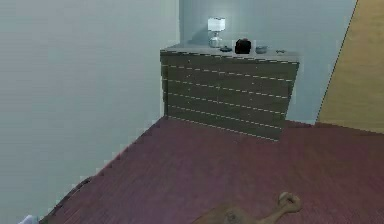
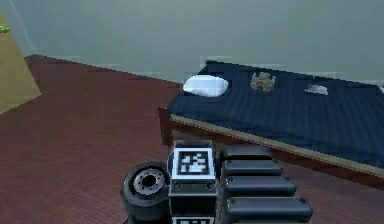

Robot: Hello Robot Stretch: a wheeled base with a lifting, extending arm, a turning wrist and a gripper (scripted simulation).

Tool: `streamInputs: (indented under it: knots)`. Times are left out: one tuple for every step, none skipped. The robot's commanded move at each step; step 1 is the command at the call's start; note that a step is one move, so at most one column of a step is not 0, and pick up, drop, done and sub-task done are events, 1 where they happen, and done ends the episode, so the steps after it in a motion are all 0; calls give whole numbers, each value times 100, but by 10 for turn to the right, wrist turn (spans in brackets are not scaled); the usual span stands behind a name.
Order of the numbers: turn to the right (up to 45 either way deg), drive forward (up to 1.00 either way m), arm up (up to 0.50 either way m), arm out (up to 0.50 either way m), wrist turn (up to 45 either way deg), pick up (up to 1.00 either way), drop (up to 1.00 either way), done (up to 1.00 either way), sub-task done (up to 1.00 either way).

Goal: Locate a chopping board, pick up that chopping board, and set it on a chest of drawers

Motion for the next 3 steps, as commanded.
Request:
streamInputs:
  knots:
    - [0,100,0,0,0,0,0,0,0]
    - [0,75,0,0,0,0,0,0,0]
    - [450,0,0,0,0,0,0,0,0]
